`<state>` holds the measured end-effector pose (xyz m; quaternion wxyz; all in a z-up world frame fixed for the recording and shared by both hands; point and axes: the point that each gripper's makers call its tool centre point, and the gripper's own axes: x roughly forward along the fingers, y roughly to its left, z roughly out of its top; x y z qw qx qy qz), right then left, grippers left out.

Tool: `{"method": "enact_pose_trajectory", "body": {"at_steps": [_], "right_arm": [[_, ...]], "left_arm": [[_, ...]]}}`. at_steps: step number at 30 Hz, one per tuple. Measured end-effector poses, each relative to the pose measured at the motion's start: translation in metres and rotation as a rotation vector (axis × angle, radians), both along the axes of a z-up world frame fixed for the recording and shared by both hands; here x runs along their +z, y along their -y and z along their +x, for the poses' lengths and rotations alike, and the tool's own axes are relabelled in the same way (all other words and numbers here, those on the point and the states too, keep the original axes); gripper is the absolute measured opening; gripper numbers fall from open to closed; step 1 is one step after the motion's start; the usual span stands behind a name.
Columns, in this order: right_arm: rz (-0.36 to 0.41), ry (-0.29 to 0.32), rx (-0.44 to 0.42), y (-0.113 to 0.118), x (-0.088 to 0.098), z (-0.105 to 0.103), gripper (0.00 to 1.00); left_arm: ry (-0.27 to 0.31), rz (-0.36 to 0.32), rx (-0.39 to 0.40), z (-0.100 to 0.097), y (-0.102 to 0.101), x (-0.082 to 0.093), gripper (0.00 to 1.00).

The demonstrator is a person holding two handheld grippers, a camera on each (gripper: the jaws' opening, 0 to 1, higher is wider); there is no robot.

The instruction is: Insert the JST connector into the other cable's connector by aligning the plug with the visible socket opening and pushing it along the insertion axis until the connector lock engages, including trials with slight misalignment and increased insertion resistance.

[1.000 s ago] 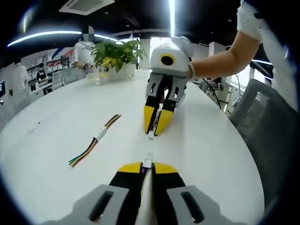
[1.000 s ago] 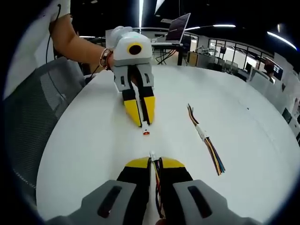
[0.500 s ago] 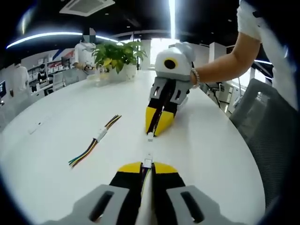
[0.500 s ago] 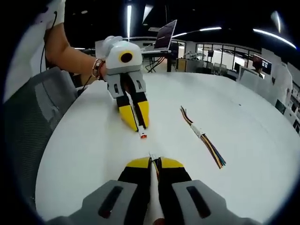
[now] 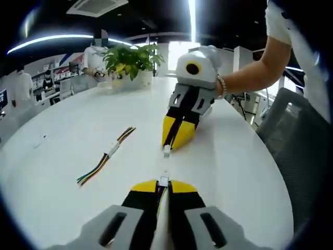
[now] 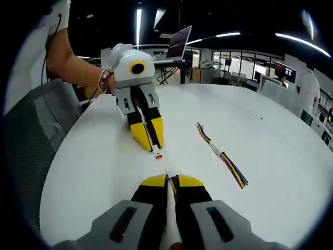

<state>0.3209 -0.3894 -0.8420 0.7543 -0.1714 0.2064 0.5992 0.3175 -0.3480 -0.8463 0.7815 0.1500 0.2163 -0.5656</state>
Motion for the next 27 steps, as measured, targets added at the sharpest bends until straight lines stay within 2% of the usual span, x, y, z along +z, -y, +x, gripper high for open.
{"method": "enact_pose_trajectory", "body": {"at_steps": [13,27], "right_arm": [[0.02,0.037,-0.009,-0.005,0.017,0.005,0.01],[0.031,0.052,-0.013,-0.01,0.023,0.009,0.01]], "left_arm": [[0.045,0.031,-0.046,0.013,0.005,0.023,0.0],[0.062,0.033,-0.058,0.013,0.009,0.028,0.0]]}}
